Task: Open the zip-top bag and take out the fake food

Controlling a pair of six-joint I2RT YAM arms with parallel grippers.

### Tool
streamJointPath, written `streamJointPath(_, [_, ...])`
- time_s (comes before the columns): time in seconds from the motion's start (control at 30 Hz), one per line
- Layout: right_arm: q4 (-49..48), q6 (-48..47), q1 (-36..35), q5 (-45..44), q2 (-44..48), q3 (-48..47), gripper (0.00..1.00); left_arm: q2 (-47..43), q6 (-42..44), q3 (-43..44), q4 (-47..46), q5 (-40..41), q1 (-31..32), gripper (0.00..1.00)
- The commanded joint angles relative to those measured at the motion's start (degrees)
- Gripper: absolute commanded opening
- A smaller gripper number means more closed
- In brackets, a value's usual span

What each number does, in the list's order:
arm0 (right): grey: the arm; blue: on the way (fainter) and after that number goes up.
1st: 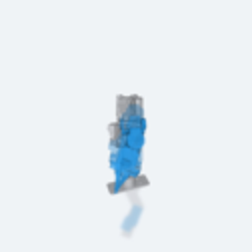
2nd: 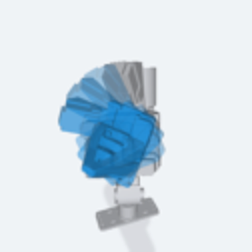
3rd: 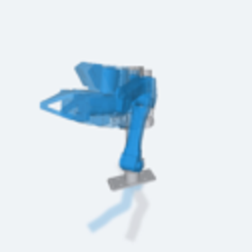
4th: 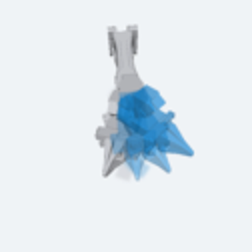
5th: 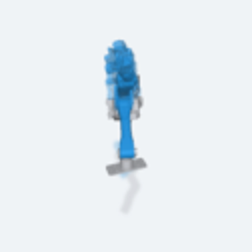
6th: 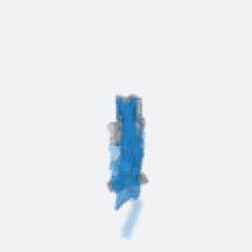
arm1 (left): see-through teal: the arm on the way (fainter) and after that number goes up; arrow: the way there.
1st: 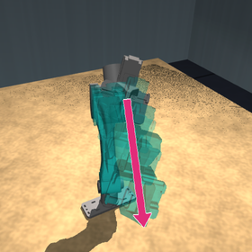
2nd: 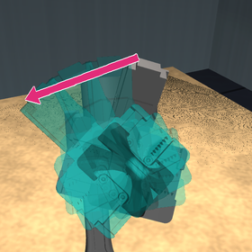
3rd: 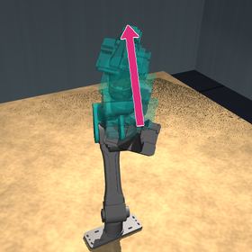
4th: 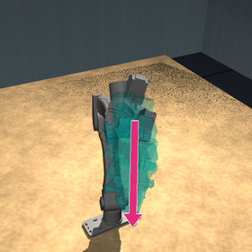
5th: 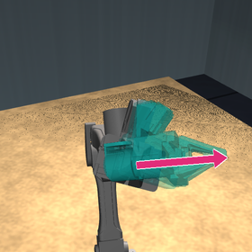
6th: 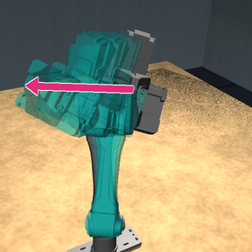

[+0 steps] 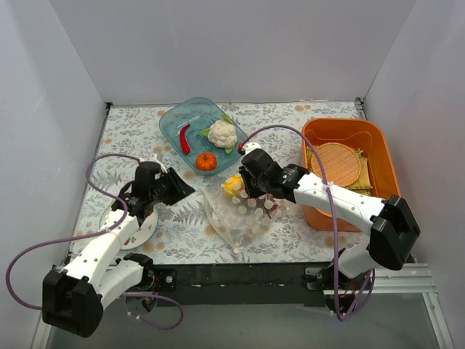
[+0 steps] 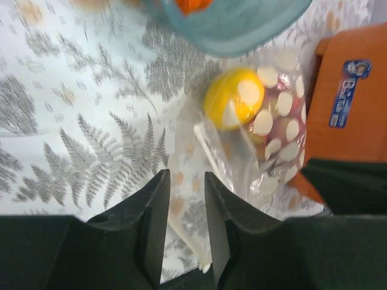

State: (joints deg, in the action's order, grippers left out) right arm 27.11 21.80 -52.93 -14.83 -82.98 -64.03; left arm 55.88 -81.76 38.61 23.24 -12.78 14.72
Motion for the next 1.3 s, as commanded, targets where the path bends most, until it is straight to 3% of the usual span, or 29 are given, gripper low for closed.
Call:
streamJointPath(0.0, [-1.4,-2.3,2.5,0.7,-3.4,-4.6,0.33,-3.5,-8.1,-5.3,1.9,3.5,8.7,0.27])
streamJointPath(0.03, [-2.6,-2.3,3.5,2.1,-3.8,-5.1,0.35,-3.6,-9.9,-6.2,1.0,4.1,13.4,0.27])
streamJointPath(0.13, [-3.4,-2.6,4.0,3.1,-6.5,-8.4,0.35,-2.3,-16.1,-9.9,-5.7,4.3,19.3,0.26])
streamJointPath(0.27, [-1.6,-2.6,4.1,1.7,-12.2,-13.3,0.34,1.7,-22.0,-11.9,-14.0,5.1,23.5,0.23])
streamJointPath(0.37, [-1.8,-1.8,4.2,0.6,-15.0,-15.5,0.32,4.3,-26.2,-12.2,-19.5,9.5,27.1,0.3])
streamJointPath(0.53, [-1.9,-0.1,4.7,-1.5,-18.6,-17.4,0.31,11.3,-31.2,-11.5,-25.5,19.0,31.8,0.3])
streamJointPath(0.8, [-2.7,1.3,5.6,-0.9,-23.4,-18.2,0.37,15.3,-31.9,-14.7,-34.7,25.0,33.0,0.36])
streamJointPath(0.97, [-3.5,1.7,5.6,2.2,-25.4,-17.4,0.4,19.9,-30.1,-13.4,-34.1,25.6,33.0,0.41])
streamJointPath(1.17, [-4.7,-0.3,5.6,6.0,-24.8,-14.5,0.41,18.2,-27.8,-12.8,-30.5,30.5,33.1,0.58])
streamJointPath(1.27, [-5.6,-2.2,5.5,8.5,-24.7,-13.6,0.41,17.7,-26.4,-11.8,-28.9,31.9,33.1,0.62])
